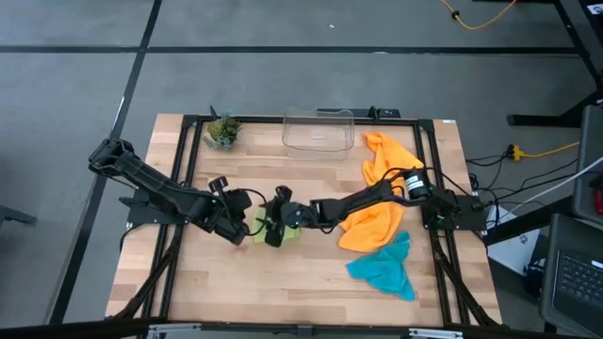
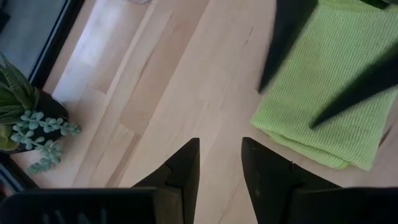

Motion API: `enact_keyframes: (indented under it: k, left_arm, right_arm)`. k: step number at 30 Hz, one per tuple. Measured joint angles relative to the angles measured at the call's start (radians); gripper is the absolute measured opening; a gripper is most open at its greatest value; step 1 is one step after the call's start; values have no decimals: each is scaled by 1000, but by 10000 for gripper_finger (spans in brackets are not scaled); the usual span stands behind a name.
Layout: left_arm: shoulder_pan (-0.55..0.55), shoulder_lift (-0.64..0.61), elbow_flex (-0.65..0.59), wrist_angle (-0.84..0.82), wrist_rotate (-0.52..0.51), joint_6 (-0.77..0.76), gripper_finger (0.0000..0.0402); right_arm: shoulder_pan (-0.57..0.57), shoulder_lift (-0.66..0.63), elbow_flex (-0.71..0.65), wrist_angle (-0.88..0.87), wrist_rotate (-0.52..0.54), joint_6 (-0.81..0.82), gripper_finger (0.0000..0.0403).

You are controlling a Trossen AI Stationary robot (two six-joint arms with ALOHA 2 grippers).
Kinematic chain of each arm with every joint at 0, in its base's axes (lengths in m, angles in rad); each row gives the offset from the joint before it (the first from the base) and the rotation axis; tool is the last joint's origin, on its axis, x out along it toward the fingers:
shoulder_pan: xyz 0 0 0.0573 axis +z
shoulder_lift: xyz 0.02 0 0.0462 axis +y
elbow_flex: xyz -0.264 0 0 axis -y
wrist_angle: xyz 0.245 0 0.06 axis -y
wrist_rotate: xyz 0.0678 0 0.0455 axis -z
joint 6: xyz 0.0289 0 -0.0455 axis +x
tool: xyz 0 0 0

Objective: Fold microfiber towels
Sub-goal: Fold the bottom microfiber cloth

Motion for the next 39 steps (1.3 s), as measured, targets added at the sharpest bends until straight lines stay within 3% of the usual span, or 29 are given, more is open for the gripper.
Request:
enact_keyframes:
  k: [5, 14, 27, 34, 39]
  left_arm:
    - [0, 0, 0, 2, 0, 0, 110]
    - [0, 0, 0, 4, -1, 0, 110]
    - [1, 0, 0, 3, -1, 0, 110]
    - [1, 0, 0, 3, -2, 0, 110]
    - [1, 0, 0, 3, -3, 0, 110]
  right_arm:
    - [16, 97, -1, 41, -8, 69, 204]
    - [21, 236, 5, 288, 3, 78, 204]
    - [14, 57, 2, 268, 45, -161, 204]
    - [25, 51, -88, 304, 50, -37, 204]
    - [37, 53, -264, 501, 53, 49, 204]
